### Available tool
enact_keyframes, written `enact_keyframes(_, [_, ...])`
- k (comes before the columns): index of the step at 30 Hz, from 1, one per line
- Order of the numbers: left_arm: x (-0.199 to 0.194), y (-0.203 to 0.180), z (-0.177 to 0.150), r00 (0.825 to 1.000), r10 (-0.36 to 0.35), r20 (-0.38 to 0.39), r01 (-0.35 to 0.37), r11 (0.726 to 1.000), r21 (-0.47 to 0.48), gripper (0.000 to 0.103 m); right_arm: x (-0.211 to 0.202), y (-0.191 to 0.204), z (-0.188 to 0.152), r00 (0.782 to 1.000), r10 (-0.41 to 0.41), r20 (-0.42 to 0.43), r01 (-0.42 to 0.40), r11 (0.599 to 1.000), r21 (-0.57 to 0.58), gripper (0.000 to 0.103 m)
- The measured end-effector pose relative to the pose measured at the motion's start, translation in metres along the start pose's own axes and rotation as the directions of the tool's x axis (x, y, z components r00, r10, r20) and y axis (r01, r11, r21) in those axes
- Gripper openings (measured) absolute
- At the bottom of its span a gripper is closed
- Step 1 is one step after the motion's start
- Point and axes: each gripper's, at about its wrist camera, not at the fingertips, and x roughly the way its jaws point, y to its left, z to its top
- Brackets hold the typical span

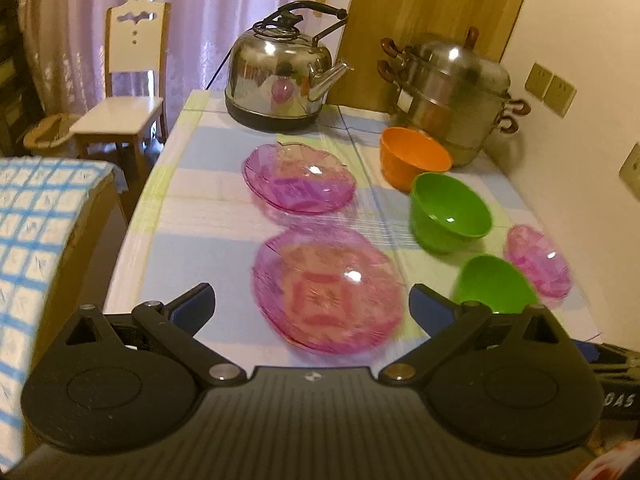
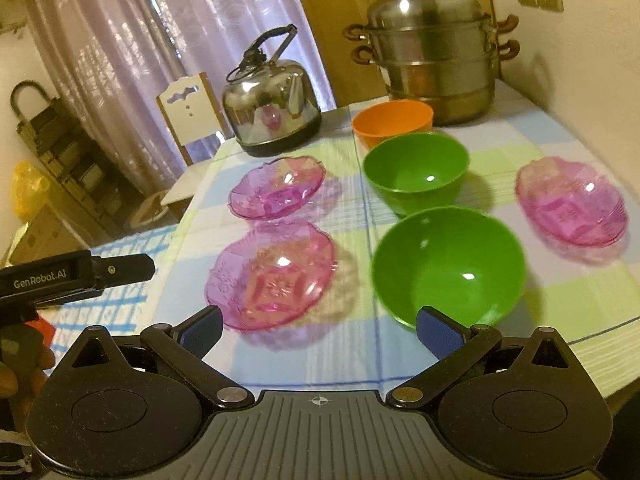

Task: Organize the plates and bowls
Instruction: 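Reach both grippers to the large pink glass plate and close on its rim, then lift the pink plate with both grippers and carry it toward the pink plate by the wall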

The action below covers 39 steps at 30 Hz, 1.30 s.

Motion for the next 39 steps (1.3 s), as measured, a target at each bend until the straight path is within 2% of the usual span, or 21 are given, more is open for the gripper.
enact_keyframes(3, [0.019,0.013,0.006,1.0,-0.001,-0.017,0.002,0.999,0.05,0.101,0.02,0.003,-0.001,1.0,0.002,-0.009,-0.002,0.999,0.043,0.102])
enact_keyframes(6, [0.041,0.023,0.01,0.999,0.004,-0.04,0.0,0.996,0.094,0.093,0.039,0.008,-0.001,1.0,-0.008,-0.017,0.009,0.998,0.068,0.102])
enact_keyframes(7, [0.048,0.026,0.011,0.999,0.001,-0.049,0.005,0.995,0.104,0.09,0.044,0.011,-0.002,1.0,-0.014,-0.014,0.015,0.997,0.071,0.1])
enact_keyframes(8, [0.055,0.029,0.011,0.998,-0.005,-0.061,0.012,0.994,0.109,0.089,0.05,0.013,-0.001,1.0,-0.021,-0.018,0.022,0.997,0.073,0.091])
enact_keyframes(9, [0.063,0.033,0.012,0.997,-0.01,-0.074,0.018,0.994,0.11,0.088,0.058,0.014,-0.001,0.999,-0.021,-0.027,0.023,0.997,0.079,0.087])
enact_keyframes(12, [0.084,0.038,0.015,0.995,-0.013,-0.094,0.025,0.991,0.131,0.083,0.077,0.015,-0.003,0.998,-0.041,-0.037,0.044,0.995,0.087,0.08])
enact_keyframes(14, [0.096,0.039,0.016,0.995,-0.009,-0.101,0.025,0.989,0.148,0.08,0.09,0.016,-0.003,0.997,-0.064,-0.036,0.067,0.994,0.082,0.069])
enact_keyframes(15, [0.103,0.04,0.017,0.994,-0.01,-0.105,0.026,0.988,0.155,0.078,0.094,0.017,-0.003,0.997,-0.076,-0.033,0.078,0.994,0.079,0.067])
enact_keyframes(19, [0.13,0.044,0.017,0.991,-0.005,-0.13,0.027,0.985,0.169,0.06,0.117,0.021,-0.006,0.993,-0.12,-0.023,0.12,0.992,0.025,0.062])
enact_keyframes(22, [0.144,0.047,0.017,0.991,-0.006,-0.136,0.03,0.983,0.179,0.048,0.134,0.019,-0.008,0.99,-0.131,-0.044,0.132,0.991,0.024,0.052])
enact_keyframes(24, [0.151,0.048,0.016,0.99,-0.006,-0.139,0.032,0.982,0.184,0.038,0.142,0.02,-0.008,0.989,-0.137,-0.056,0.139,0.99,0.023,0.047])
enact_keyframes(29, [0.166,0.05,0.014,0.987,-0.015,-0.159,0.044,0.982,0.185,0.031,0.156,0.019,-0.008,0.982,-0.172,-0.073,0.174,0.984,0.021,0.039])
enact_keyframes(32, [0.171,0.052,0.012,0.986,-0.013,-0.167,0.043,0.983,0.178,0.019,0.161,0.017,-0.008,0.98,-0.181,-0.084,0.184,0.983,0.025,0.037])
enact_keyframes(36, [0.171,0.051,0.01,0.985,-0.023,-0.173,0.051,0.986,0.16,0.011,0.162,0.014,-0.009,0.978,-0.187,-0.091,0.19,0.981,0.03,0.027])
enact_keyframes(39, [0.168,0.049,0.01,0.984,-0.007,-0.175,0.034,0.988,0.152,0.01,0.163,0.013,-0.008,0.976,-0.194,-0.095,0.198,0.98,0.033,0.019])
